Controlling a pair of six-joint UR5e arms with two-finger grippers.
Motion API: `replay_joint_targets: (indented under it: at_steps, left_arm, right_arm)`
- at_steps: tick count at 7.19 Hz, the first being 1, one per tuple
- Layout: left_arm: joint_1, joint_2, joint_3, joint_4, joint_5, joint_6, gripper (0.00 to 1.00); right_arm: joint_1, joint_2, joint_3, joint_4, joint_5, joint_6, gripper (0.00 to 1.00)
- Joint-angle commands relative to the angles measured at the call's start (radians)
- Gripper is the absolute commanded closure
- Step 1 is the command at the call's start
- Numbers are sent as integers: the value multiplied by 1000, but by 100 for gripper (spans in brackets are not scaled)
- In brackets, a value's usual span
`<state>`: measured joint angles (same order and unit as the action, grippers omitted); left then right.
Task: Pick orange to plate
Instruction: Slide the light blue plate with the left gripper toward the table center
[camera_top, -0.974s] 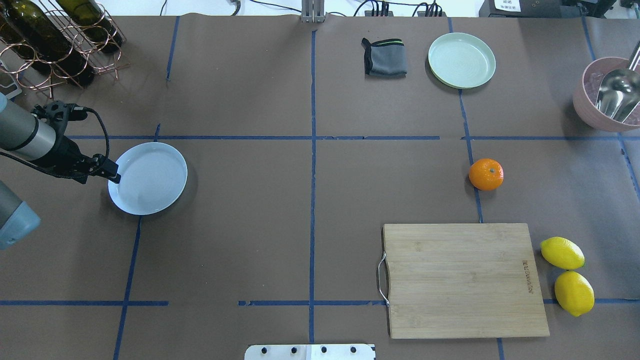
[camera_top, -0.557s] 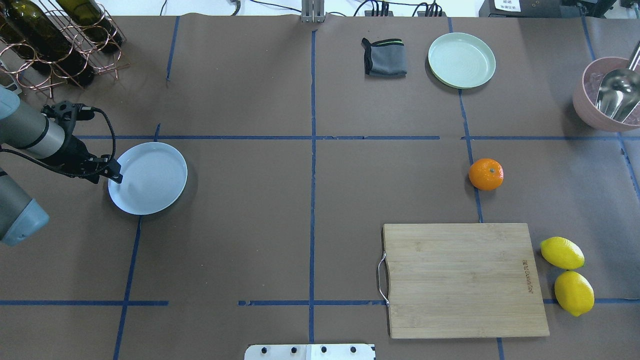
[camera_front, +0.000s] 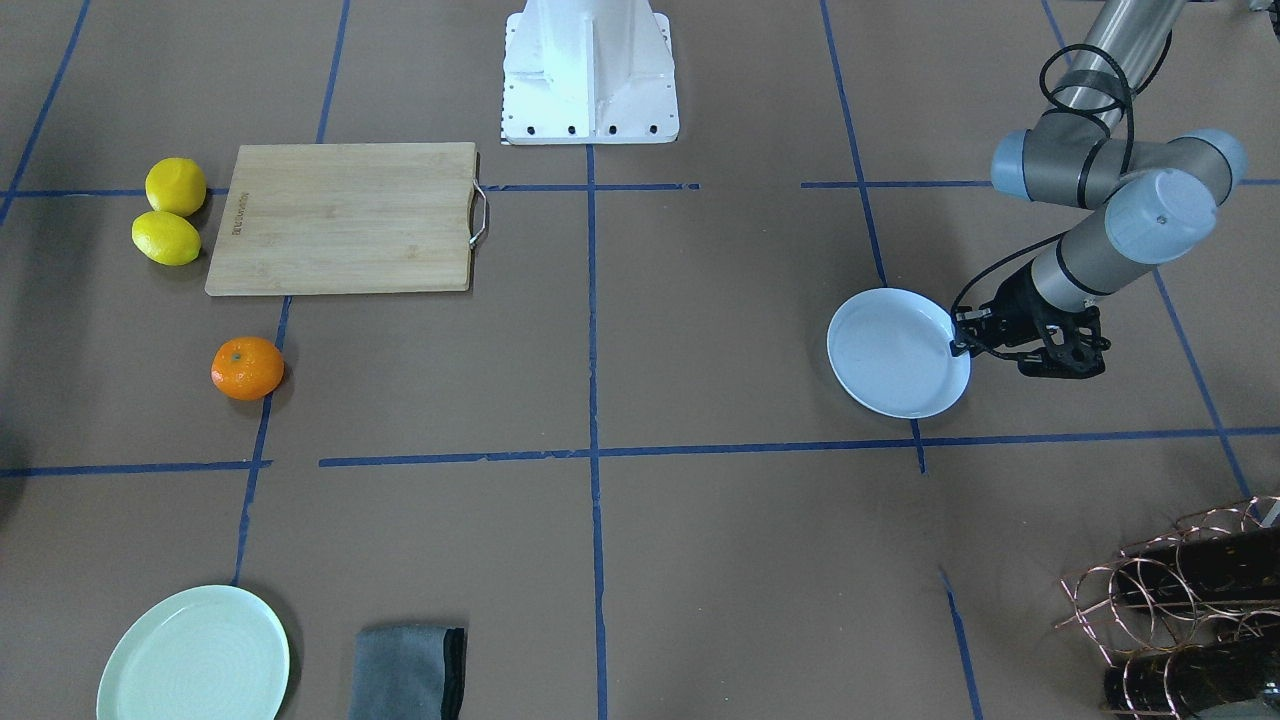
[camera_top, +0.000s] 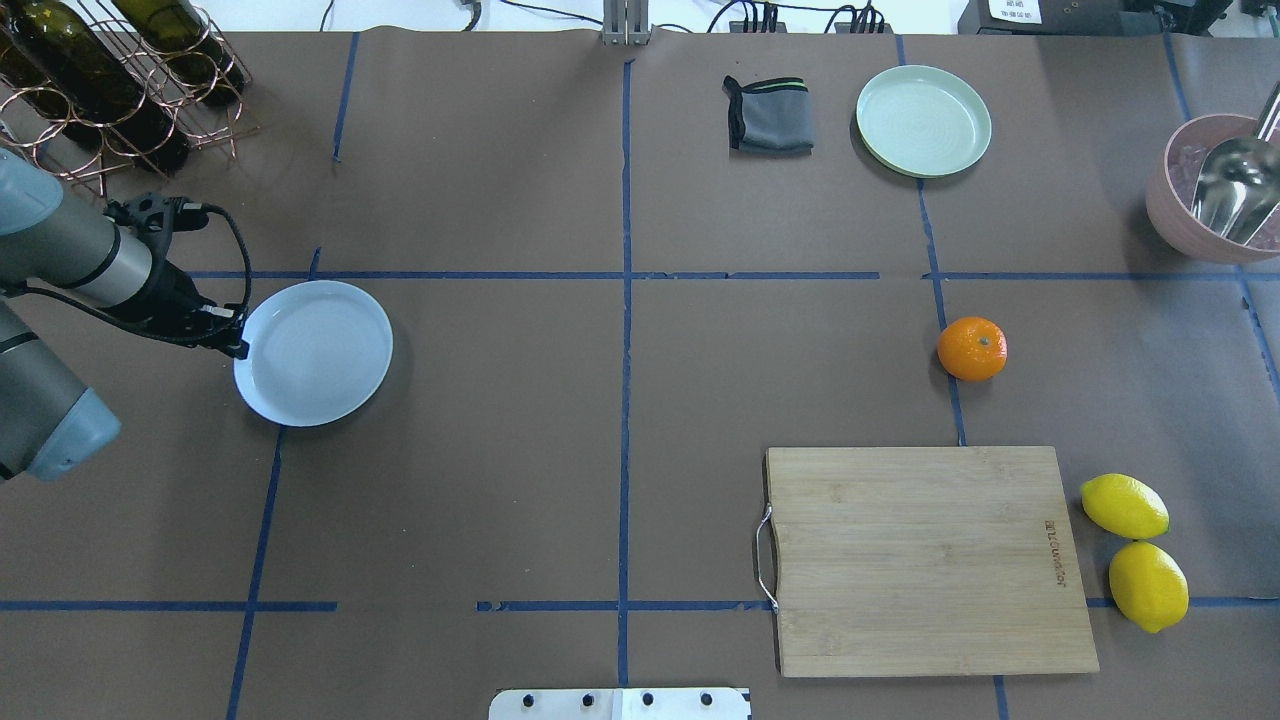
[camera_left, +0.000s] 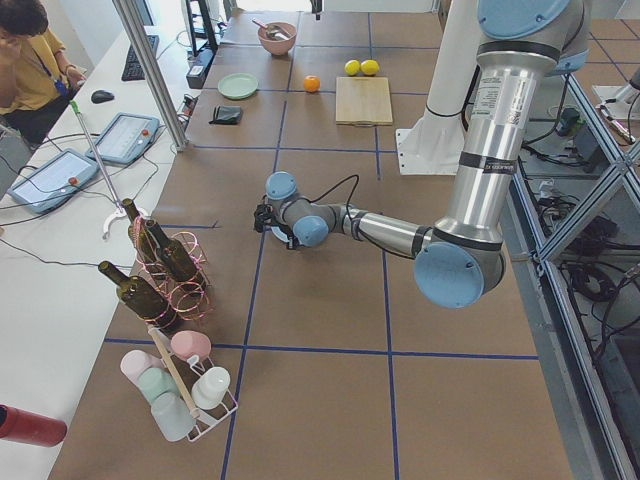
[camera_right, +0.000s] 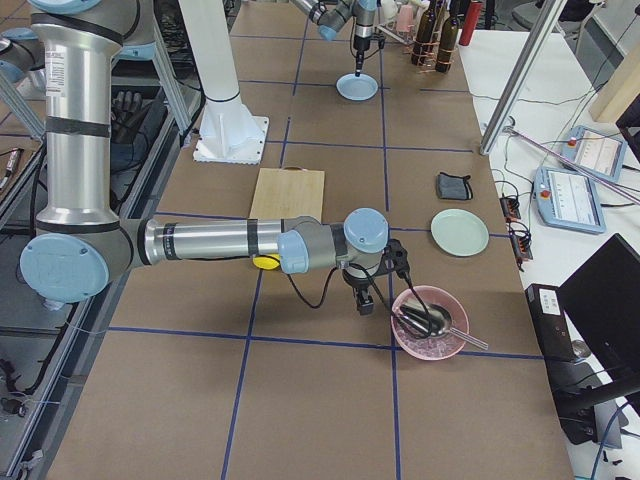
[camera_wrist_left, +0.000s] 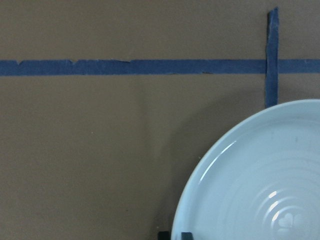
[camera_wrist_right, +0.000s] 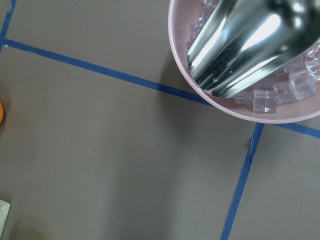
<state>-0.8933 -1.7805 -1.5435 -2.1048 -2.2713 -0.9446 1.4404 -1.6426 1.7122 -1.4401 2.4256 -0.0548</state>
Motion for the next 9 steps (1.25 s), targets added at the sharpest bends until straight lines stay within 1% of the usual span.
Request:
replay_joint_targets:
  at_steps: [1, 2, 3, 5, 6, 7, 9]
  left_arm:
    - [11, -144, -61, 0, -8, -245, 100]
    - [67, -231, -47, 2, -4, -381, 100]
    - [152, -279, -41, -1, 10, -507, 100]
    - [235, -412, 56, -15, 123, -560, 100]
    - [252, -453, 110, -53, 154, -568, 100]
    - [263, -461, 153, -84, 171, -566, 100]
    - [287, -456, 169, -93, 173, -565, 100]
  right_arm:
    - [0, 1, 3, 1, 0, -3, 0]
    - [-2, 3, 3, 1, -2, -5, 0]
    - [-6, 4, 4, 1, -2, -5, 0]
    - [-8, 4, 4, 1, -3, 0, 0]
    - [-12, 4, 4, 0, -3, 9, 0]
    - [-15, 4, 3, 0, -3, 9, 0]
    - [-32, 6, 3, 0, -3, 9, 0]
